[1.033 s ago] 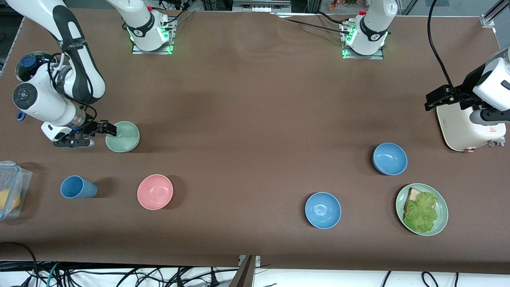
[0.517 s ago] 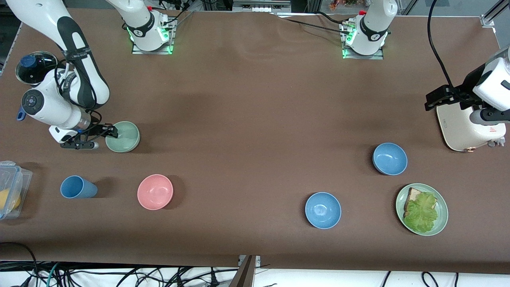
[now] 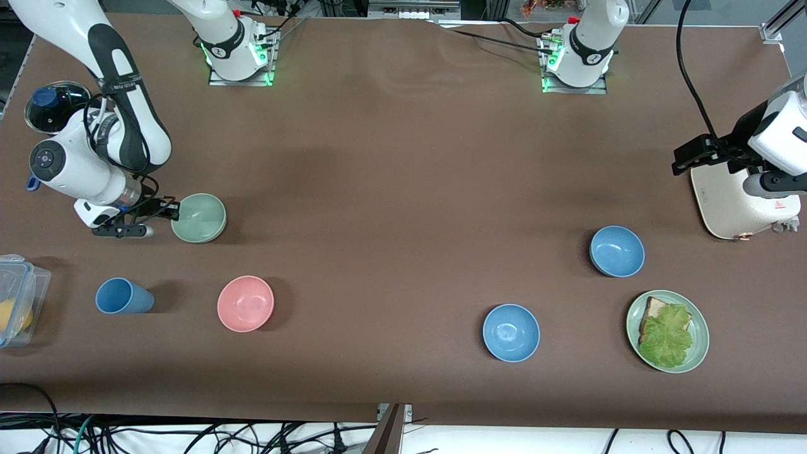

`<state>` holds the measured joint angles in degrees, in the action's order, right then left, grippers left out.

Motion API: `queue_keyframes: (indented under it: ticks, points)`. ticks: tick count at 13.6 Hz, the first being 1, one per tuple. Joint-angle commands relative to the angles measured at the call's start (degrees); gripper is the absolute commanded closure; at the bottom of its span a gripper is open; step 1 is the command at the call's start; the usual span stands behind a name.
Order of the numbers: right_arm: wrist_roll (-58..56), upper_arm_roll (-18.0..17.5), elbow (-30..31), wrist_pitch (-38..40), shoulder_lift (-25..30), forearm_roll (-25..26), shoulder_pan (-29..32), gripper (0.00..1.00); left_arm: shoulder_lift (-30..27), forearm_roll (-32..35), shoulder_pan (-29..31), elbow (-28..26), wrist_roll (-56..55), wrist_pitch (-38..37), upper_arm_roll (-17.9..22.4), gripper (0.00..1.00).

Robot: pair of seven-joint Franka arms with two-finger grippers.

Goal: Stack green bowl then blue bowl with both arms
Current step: 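Lower the right gripper onto the pale green bowl rim and grasp it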

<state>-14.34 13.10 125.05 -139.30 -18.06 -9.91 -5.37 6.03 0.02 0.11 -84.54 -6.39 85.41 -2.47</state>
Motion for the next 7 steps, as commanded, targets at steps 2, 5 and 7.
queue_keyframes:
  ticks: [2, 5, 7]
  points:
    - [-0.7, -3.1, -11.0, 17.4, 2.9, -1.0, 0.0, 1.00, 1.2, 0.8, -0.2, 2.4, -0.2, -1.4, -0.2, 0.00]
    - [0.0, -7.9, -18.9, 26.9, 2.9, -1.1, -0.1, 1.00, 1.2, 0.8, -0.1, 2.4, -0.1, -1.4, -0.2, 0.00]
    - [5.3, -12.1, -21.9, 30.5, 2.9, -1.1, -0.1, 1.00, 1.2, 0.8, -0.2, 2.4, -0.1, -1.4, -0.2, 0.00]
